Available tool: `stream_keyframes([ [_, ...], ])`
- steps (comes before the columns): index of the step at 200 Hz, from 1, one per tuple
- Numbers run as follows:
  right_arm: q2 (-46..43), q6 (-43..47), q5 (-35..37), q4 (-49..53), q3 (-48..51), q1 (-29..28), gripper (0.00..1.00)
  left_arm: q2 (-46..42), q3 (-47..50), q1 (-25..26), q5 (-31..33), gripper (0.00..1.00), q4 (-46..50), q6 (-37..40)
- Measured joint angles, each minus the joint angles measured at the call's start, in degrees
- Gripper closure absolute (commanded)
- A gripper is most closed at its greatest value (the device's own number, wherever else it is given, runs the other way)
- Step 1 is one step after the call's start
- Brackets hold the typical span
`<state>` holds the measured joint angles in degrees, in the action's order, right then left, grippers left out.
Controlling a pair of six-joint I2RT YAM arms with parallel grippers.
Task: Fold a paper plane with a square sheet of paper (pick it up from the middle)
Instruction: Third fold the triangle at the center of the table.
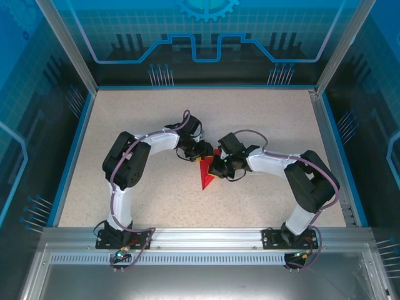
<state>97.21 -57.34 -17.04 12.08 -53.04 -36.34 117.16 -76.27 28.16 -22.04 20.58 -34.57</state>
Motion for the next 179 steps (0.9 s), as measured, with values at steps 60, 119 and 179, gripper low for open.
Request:
stream_keyframes([
  [60, 4.11, 0.87, 0.0, -0.94, -3.32, -0.52, 0.9, -0.02, -0.07, 0.09, 0.2, 0.5, 0.11, 0.0],
  [119, 5.16, 3.67, 0.02, 1.25, -4.57, -0.81, 0.9, -0.02, -0.07, 0.09, 0.2, 0.49, 0.11, 0.0],
  [179, 7.1, 5.95, 0.02, 2.93, -6.64, -1.03, 0.89, -0.02, -0.07, 0.09, 0.17, 0.49, 0.11, 0.0],
])
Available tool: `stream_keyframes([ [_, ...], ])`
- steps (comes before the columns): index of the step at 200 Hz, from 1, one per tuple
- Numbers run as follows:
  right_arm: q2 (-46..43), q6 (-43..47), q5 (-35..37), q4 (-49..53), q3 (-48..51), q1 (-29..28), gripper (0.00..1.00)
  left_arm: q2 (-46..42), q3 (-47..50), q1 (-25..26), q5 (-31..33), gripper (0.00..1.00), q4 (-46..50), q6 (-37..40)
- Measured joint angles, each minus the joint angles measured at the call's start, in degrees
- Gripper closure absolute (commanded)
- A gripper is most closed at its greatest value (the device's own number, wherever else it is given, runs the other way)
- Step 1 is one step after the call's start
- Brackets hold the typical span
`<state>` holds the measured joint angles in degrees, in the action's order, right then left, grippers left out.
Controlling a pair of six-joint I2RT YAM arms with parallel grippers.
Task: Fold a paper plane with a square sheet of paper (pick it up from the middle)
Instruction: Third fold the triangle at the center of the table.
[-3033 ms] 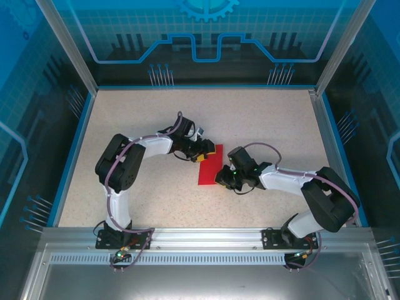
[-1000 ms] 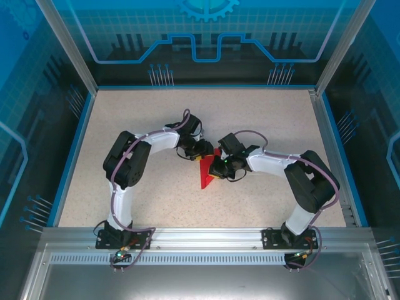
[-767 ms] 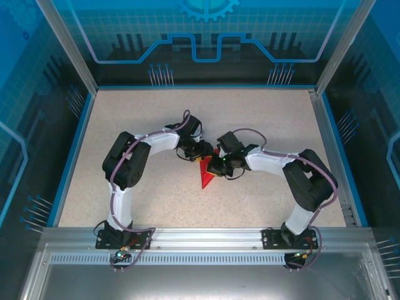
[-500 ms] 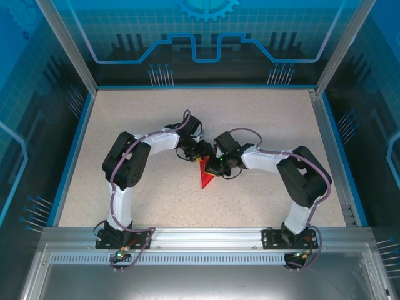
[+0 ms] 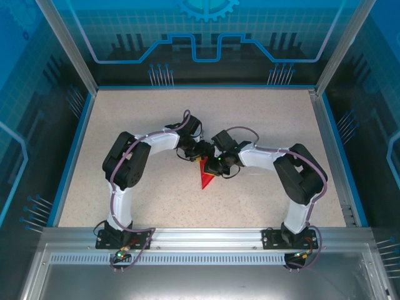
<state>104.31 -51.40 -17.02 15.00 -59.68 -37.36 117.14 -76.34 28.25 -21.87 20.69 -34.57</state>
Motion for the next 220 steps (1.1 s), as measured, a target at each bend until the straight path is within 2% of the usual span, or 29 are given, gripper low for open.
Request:
stream_keyframes([
  [220, 1.49, 2.01, 0.48, 3.1, -1.97, -0.24, 0.89, -0.02, 0.0, -0.07, 0.04, 0.49, 0.37, -0.37],
])
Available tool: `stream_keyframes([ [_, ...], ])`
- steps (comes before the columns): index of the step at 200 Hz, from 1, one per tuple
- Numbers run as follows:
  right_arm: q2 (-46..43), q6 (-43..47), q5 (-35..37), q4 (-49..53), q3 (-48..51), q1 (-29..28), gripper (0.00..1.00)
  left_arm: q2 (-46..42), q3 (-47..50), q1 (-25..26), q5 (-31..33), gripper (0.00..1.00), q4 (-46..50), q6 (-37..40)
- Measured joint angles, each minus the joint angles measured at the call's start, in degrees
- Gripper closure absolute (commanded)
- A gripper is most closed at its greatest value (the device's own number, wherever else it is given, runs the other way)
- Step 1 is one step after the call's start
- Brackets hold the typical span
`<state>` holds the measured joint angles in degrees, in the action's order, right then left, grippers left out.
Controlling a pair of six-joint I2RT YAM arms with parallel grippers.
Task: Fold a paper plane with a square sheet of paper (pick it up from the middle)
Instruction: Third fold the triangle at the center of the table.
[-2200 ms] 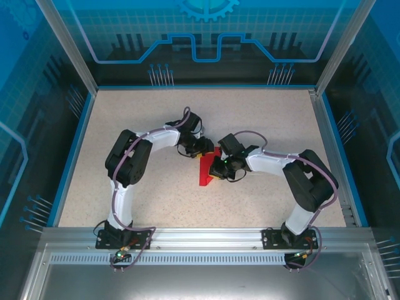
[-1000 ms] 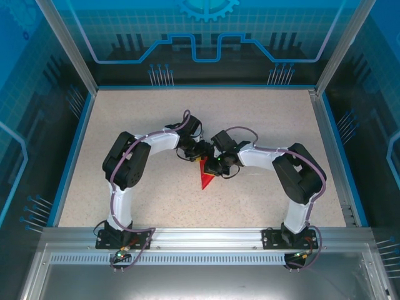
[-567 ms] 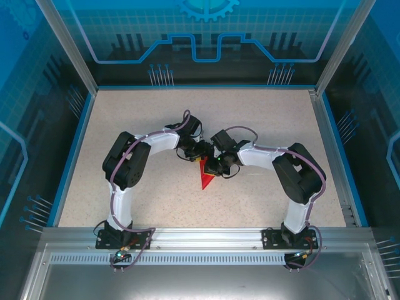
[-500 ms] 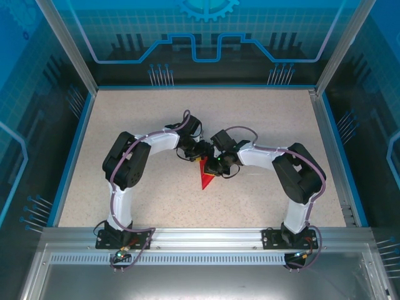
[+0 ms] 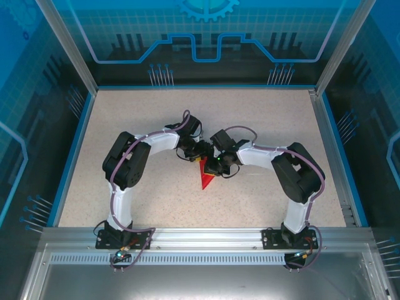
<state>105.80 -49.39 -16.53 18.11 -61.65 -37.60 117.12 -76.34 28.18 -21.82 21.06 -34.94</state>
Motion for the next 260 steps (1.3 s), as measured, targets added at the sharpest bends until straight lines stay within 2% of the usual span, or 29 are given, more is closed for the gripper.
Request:
stream_keyframes([
  [83, 0.35, 2.12, 0.94, 1.42, -0.72, -0.66, 0.89, -1.77, 2.03, -0.26, 0.04, 0.5, -0.22, -1.11],
  [132, 0.35, 2.75, 1.05, 2.01, -0.72, -1.53, 0.89, -5.75, 5.53, -1.57, -0.02, 0.62, -2.95, -3.56],
  [147, 0.35, 2.75, 1.07, 2.03, -0.72, -1.53, 0.89, -5.75, 5.53, -2.23, -0.02, 0.7, -4.09, -4.24],
  [210, 0.35, 2.75, 1.07, 2.01, -0.72, -1.53, 0.89, -4.48, 5.46, -2.69, 0.31, 0.84, -4.28, -3.91],
  [260, 0.35, 3.02, 1.03, 1.75, -0.72, -1.55, 0.89, -1.73, 4.37, -2.64, 1.53, 0.88, -1.75, -3.54],
])
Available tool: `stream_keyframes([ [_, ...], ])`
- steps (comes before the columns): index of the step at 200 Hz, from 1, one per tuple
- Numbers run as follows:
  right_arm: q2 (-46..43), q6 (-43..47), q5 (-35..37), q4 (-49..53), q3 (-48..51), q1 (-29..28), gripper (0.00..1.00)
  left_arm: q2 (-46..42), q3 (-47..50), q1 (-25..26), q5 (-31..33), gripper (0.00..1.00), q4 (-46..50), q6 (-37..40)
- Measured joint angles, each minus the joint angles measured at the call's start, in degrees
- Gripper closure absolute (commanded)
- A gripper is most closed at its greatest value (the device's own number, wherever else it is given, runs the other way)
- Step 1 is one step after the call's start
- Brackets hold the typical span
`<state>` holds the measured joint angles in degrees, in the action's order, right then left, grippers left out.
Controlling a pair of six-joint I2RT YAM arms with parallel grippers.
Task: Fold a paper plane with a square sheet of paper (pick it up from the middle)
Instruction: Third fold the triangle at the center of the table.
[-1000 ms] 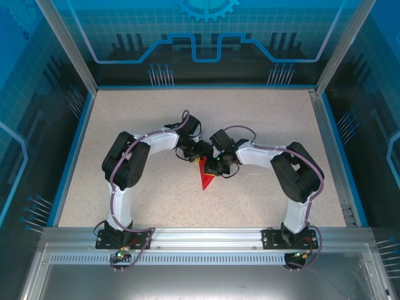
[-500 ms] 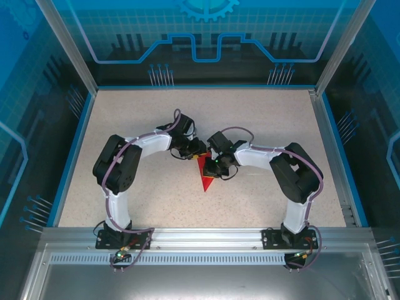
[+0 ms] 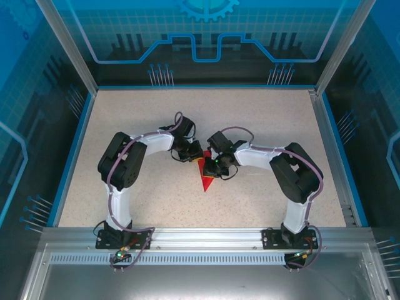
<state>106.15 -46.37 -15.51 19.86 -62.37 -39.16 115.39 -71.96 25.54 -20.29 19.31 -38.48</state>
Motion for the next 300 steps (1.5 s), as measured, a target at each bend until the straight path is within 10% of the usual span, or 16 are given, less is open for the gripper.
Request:
stream_keyframes([
  [300, 0.13, -1.84, 1.6, -1.01, 0.44, -0.22, 0.89, 0.28, -0.98, 0.5, 0.15, 0.89, 1.44, 1.14],
])
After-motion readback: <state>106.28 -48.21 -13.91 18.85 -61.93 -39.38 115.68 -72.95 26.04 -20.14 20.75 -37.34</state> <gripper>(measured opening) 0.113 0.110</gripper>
